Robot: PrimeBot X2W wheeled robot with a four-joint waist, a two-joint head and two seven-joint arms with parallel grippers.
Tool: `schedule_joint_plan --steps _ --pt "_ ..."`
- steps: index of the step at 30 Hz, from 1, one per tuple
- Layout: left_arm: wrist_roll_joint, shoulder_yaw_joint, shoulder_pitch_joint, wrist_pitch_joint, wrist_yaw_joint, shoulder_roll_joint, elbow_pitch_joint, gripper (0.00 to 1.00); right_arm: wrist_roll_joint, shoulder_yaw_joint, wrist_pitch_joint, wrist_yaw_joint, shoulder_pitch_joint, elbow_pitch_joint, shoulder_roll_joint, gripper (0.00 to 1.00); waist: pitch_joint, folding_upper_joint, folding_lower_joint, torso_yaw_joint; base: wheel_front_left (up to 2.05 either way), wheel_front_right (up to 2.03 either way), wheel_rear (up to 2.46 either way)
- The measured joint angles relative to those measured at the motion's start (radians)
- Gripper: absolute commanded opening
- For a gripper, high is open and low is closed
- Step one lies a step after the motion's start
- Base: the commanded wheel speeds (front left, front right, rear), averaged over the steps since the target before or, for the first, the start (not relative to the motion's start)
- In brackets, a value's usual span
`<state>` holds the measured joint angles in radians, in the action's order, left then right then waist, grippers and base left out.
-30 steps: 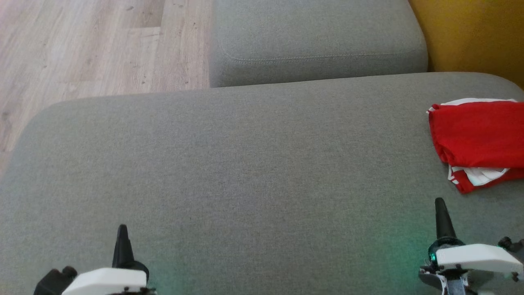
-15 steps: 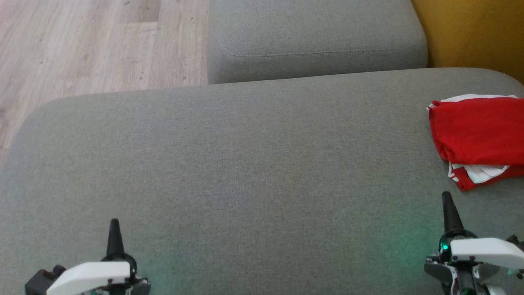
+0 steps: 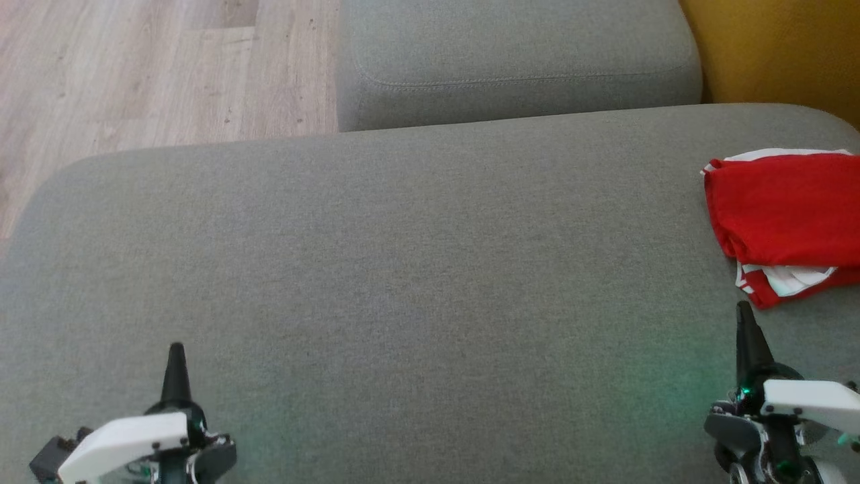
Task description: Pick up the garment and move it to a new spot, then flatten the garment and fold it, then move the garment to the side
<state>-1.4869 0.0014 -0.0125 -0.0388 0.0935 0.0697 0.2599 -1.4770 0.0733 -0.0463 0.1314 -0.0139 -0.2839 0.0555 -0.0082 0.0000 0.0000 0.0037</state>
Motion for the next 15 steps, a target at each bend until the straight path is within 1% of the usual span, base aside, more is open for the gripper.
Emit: schedule_joint_plan --steps 12,15 --pt "-0.142 0.033 -0.027 -0.032 0.03 -0.001 0.012 0.0 -0.14 0.027 -0.034 0.0 -0.039 0.002 0.0 0.0 0.011 0.0 -0.0001 -0.004 0.0 0.0 0.0" --pt "-0.151 0.034 -0.035 -0.04 0.03 -0.002 0.013 0.0 -0.15 0.029 -0.034 0.0 -0.039 0.002 0.0 0.0 0.012 0.0 -0.0001 -0.004 0.0 0.0 0.0"
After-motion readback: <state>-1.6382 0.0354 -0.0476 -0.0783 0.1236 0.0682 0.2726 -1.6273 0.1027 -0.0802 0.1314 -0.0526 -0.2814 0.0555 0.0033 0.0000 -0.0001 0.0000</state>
